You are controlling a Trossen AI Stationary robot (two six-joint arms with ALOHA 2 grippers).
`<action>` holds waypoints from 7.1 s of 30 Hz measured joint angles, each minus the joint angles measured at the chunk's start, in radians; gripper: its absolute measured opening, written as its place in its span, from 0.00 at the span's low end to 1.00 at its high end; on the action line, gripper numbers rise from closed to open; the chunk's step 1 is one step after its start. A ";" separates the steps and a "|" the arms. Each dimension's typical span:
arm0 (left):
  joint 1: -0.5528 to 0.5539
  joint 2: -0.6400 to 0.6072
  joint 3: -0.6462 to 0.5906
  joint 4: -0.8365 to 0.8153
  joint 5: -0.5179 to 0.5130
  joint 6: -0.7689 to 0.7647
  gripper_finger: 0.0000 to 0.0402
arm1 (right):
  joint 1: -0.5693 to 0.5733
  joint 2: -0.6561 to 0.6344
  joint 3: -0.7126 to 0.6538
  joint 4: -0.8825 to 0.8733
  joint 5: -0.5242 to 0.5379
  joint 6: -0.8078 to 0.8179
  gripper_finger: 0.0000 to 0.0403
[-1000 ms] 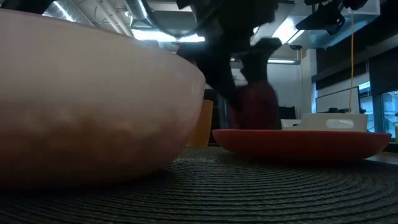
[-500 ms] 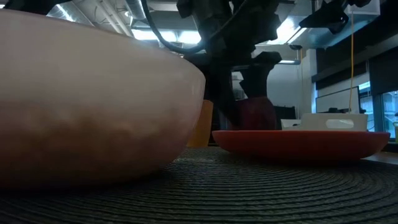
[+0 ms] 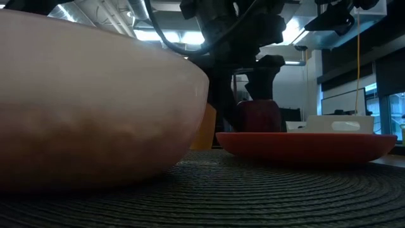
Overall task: Arrange a breakfast setting
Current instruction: Put the apple on the red plate, then put the spoon on the bottom right of the tablemat
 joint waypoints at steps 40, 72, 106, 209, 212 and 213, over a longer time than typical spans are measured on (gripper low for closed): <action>-0.029 0.000 0.000 0.028 0.025 -0.169 0.82 | 0.000 0.000 0.000 0.000 0.000 -0.002 0.79; -0.052 0.000 0.000 0.085 -0.036 -0.241 0.99 | 0.000 0.000 -0.002 0.000 0.027 -0.002 0.79; -0.047 -0.197 0.144 -0.188 -0.806 -0.418 0.99 | -0.001 0.000 -0.002 0.063 0.184 -0.120 0.79; 0.523 -1.175 -0.670 0.678 0.270 -1.200 0.99 | -0.439 0.613 0.001 0.676 -0.257 -0.367 0.05; 0.523 -1.175 -0.670 0.678 0.270 -1.200 0.99 | -0.439 0.612 0.002 0.684 -0.262 -0.363 0.03; 0.523 -1.175 -0.670 0.678 0.270 -1.201 0.99 | -0.439 0.612 0.002 0.688 -0.262 -0.363 0.04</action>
